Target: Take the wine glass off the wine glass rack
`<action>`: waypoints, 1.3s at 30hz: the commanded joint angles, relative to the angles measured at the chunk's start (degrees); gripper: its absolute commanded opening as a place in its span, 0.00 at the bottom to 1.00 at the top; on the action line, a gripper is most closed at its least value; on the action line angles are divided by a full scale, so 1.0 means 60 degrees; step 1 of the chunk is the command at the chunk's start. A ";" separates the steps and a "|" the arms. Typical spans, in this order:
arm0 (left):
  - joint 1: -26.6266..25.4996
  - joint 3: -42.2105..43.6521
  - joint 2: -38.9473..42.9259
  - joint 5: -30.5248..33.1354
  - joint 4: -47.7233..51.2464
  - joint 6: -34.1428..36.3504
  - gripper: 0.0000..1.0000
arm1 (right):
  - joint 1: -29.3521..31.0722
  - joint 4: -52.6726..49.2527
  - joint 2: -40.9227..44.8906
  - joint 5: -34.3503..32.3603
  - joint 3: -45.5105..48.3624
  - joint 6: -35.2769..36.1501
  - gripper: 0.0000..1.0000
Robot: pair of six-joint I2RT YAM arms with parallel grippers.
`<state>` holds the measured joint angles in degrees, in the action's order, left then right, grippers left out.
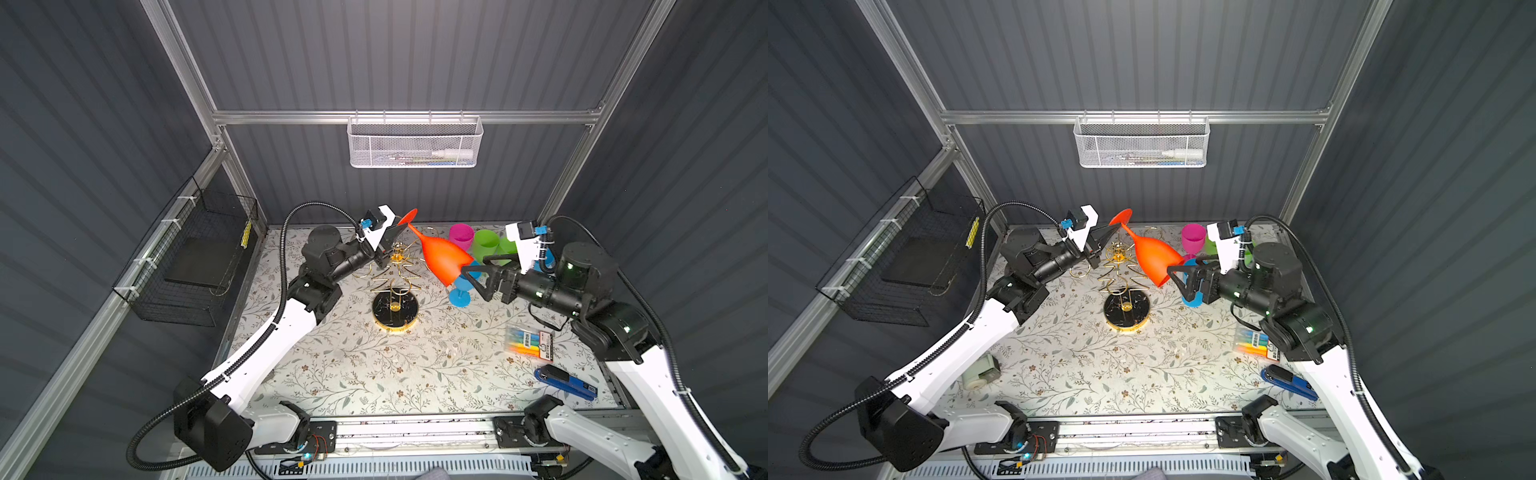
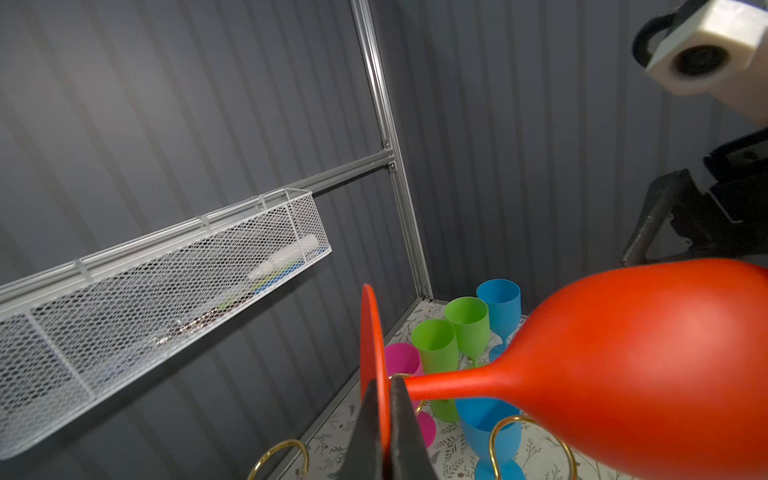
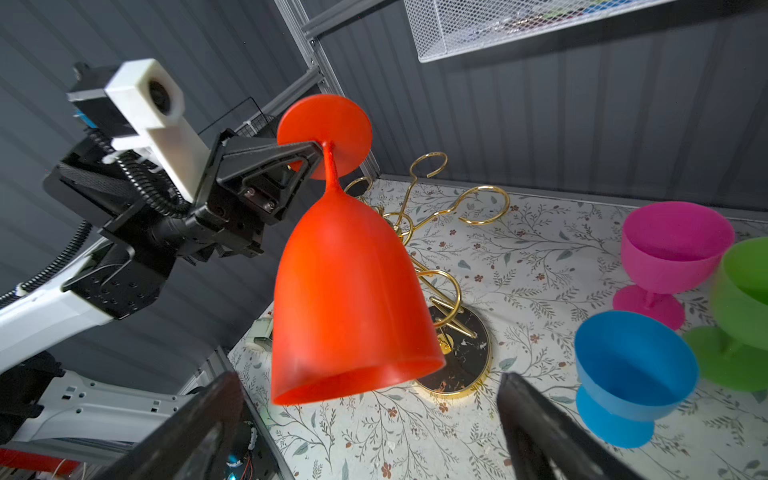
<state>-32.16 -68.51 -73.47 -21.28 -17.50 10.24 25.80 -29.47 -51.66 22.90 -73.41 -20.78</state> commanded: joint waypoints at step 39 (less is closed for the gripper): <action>0.0234 0.0055 0.0190 -0.0198 -0.0683 -0.2338 0.00 | 0.0264 0.3551 -0.0982 -0.0065 0.0912 -0.1489 0.03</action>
<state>-30.81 -67.85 -72.34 -21.61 -19.27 -2.63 27.33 -9.43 -58.43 23.35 -66.74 -29.28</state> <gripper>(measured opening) 0.054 0.053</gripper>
